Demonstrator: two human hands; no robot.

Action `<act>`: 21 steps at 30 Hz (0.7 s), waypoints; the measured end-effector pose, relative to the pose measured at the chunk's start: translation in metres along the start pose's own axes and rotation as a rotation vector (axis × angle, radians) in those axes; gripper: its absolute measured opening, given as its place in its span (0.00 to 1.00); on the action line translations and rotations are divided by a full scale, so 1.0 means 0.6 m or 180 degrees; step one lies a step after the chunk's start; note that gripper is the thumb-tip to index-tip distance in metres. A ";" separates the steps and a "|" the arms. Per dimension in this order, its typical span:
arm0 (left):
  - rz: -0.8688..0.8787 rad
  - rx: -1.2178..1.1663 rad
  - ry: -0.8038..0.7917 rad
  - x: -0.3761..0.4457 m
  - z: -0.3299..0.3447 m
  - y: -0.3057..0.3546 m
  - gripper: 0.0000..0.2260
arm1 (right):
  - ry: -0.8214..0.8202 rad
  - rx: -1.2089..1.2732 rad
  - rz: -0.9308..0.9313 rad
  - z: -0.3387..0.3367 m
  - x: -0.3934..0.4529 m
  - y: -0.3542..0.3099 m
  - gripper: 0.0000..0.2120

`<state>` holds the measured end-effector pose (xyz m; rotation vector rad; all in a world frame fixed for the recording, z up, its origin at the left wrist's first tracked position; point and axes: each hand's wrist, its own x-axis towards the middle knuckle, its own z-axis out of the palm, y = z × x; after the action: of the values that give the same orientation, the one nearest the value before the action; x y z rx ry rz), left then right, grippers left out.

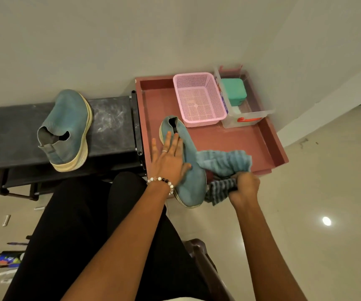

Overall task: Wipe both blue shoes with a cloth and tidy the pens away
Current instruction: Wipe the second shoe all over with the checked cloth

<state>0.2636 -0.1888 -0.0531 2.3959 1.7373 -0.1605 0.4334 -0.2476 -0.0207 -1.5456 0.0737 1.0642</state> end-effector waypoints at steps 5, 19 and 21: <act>0.0584 0.0535 -0.0278 0.004 0.007 -0.010 0.33 | -0.0196 -0.0081 -0.0885 0.032 -0.024 -0.007 0.16; -0.0017 0.1373 -0.0568 -0.027 0.006 -0.057 0.30 | -0.1286 -0.3319 -0.1615 0.064 -0.016 0.104 0.24; -0.0167 0.1241 -0.0665 -0.023 0.009 -0.060 0.37 | -0.0732 -0.2297 -0.1286 0.081 -0.022 0.084 0.21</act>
<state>0.2250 -0.1920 -0.0587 2.4715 1.8046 -0.7945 0.3686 -0.2294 -0.0449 -1.9393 -0.8280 0.9756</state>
